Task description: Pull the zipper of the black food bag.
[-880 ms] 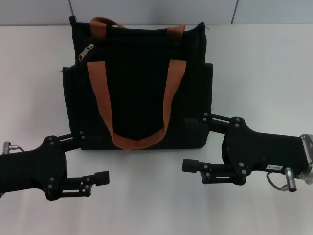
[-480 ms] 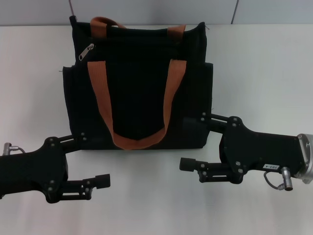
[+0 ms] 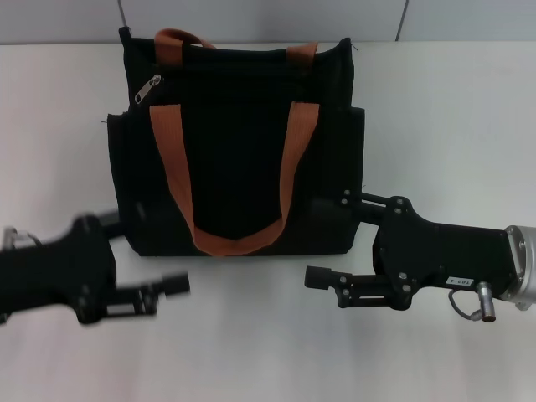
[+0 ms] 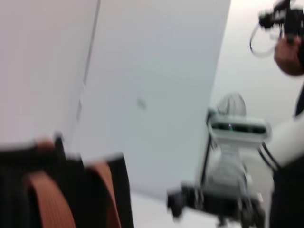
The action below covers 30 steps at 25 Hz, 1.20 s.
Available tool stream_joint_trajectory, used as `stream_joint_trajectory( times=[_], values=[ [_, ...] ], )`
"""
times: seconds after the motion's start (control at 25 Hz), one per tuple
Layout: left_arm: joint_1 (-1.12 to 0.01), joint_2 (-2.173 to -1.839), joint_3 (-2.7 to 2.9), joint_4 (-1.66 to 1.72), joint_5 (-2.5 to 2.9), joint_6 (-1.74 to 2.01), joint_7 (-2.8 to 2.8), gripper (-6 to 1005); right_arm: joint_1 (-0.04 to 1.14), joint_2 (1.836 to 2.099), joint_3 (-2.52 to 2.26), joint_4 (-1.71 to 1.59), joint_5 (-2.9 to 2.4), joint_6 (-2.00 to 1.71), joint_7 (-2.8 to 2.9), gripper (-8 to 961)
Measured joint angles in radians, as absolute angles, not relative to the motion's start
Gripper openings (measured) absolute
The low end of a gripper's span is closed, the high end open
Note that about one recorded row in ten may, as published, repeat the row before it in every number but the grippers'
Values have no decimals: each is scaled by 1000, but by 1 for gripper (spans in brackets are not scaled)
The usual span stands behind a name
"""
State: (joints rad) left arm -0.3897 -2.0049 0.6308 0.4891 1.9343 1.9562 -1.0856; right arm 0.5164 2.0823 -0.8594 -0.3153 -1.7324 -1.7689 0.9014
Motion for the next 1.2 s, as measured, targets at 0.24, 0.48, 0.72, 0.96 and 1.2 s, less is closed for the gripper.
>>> stream_joint_trajectory(
  times=[0.24,0.48,0.72,0.96,1.2],
  values=[
    [-402,-2015,506,468,1729,1975,-1089,827,513,2083,-852,-314,-1728,-1763,888,809],
    [-407,-2008,425,476,1648,1808,-1090,820,507,2083,-856,-313,-1730,-1764,879,810],
    [-417,-1980,500,488,1684,1577,-1070,789,500,2081,-861,-310,-1734,-1775,851,810],
    [-442,-1998,574,529,1766,1512,-1065,750,500,2082,-863,-308,-1734,-1763,851,809],
    [-489,-2007,579,529,1845,1458,-1049,711,511,2086,-862,-275,-1732,-1730,847,809]
  ],
)
